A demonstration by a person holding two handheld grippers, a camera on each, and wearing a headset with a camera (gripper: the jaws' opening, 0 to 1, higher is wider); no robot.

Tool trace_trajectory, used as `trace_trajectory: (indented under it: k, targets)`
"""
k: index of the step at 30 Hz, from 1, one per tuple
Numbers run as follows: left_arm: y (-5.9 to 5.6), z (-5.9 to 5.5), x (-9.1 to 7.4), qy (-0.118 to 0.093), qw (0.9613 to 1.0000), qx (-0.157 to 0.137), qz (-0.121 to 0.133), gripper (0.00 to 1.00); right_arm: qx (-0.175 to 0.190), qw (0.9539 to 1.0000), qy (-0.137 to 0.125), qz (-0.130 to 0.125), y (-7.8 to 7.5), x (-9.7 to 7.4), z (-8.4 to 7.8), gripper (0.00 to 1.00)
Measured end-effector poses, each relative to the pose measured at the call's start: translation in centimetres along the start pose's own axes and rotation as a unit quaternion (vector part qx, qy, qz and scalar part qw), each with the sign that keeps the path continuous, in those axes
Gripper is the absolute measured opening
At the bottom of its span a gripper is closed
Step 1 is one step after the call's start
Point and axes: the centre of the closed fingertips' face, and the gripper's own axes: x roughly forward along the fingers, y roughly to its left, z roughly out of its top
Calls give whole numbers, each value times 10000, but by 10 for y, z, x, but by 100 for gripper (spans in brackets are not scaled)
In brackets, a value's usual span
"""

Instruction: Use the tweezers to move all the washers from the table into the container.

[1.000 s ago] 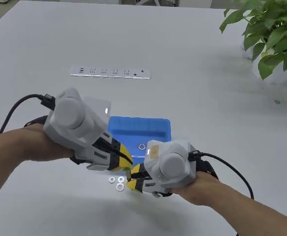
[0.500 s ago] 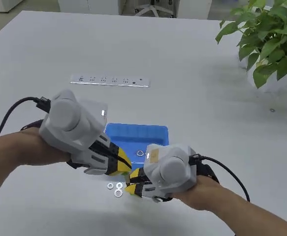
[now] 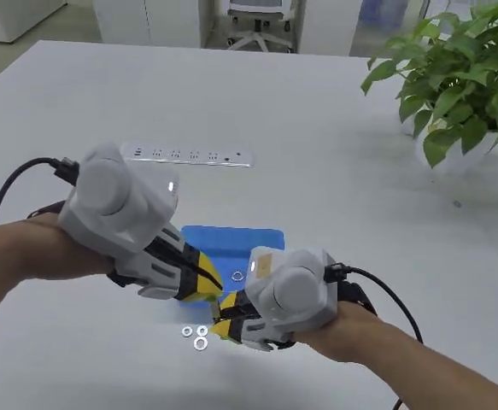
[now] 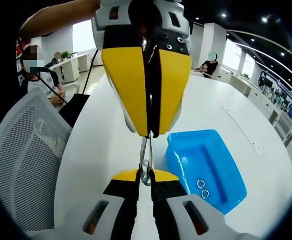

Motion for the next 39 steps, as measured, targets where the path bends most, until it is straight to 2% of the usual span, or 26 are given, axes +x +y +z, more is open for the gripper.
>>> trace_trajectory:
  k: [7,19,32,39]
  targets:
    - [3,11,-7,-39,9999,101,65,5,-9,9999,-55,-94,-7,-8,10,10]
    - [10,21,-14,-34,9996,244,109,5,-90,9997,-55,-204,-19,-16,19,10]
    - [27,36,-16,-56,9989,440,171,5,-129,9992,-63,-378,-40,-27,22,10]
    - [40,41,-15,-53,9985,516,164,5,-99,9989,-100,-448,-56,-30,23,10]
